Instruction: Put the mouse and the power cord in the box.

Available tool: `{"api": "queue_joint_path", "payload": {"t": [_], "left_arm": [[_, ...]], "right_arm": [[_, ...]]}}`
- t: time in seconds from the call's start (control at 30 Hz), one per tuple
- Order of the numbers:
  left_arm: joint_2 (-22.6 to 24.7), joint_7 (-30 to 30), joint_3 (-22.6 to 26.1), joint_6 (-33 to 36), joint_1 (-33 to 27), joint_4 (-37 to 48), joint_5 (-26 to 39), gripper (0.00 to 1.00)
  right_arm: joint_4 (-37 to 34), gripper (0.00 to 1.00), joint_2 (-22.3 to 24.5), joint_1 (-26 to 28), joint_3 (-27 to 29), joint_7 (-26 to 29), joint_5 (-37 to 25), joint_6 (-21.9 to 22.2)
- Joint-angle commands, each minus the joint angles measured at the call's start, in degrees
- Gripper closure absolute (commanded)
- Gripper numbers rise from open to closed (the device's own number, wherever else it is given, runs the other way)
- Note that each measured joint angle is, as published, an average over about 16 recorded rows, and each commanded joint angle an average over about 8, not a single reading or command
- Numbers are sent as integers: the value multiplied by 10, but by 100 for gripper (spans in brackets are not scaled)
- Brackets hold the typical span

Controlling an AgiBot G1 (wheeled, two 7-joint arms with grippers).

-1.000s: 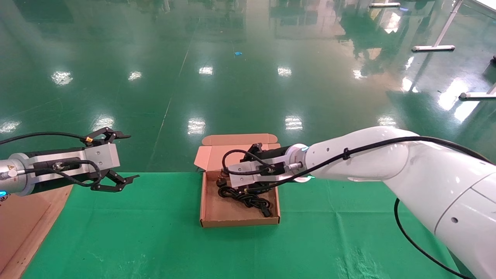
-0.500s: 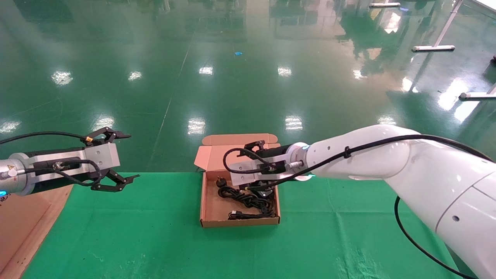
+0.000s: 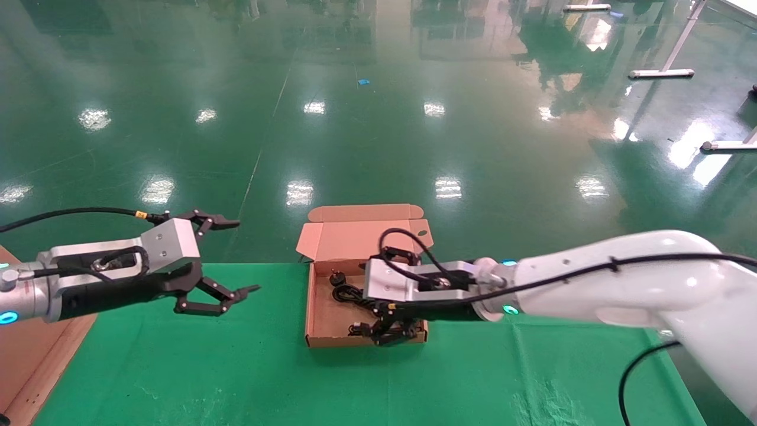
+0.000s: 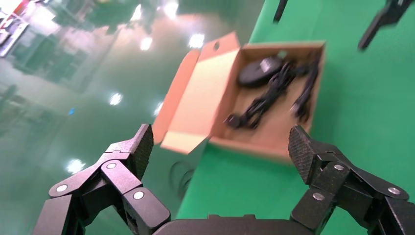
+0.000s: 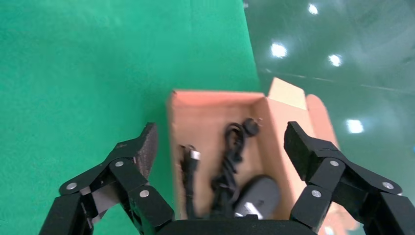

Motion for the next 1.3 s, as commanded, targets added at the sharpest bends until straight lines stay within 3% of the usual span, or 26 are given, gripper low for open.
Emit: {"api": "queue_joint_path", "payload": {"t": [0.03, 1.3], "left_arm": [[-1, -11, -15, 14, 10, -8, -7, 0], [-24, -230, -307, 294, 195, -166, -150, 0]], "right_arm": [[13, 0, 14, -13, 20, 9, 13, -15], [266, 0, 292, -257, 407, 180, 263, -316]]}}
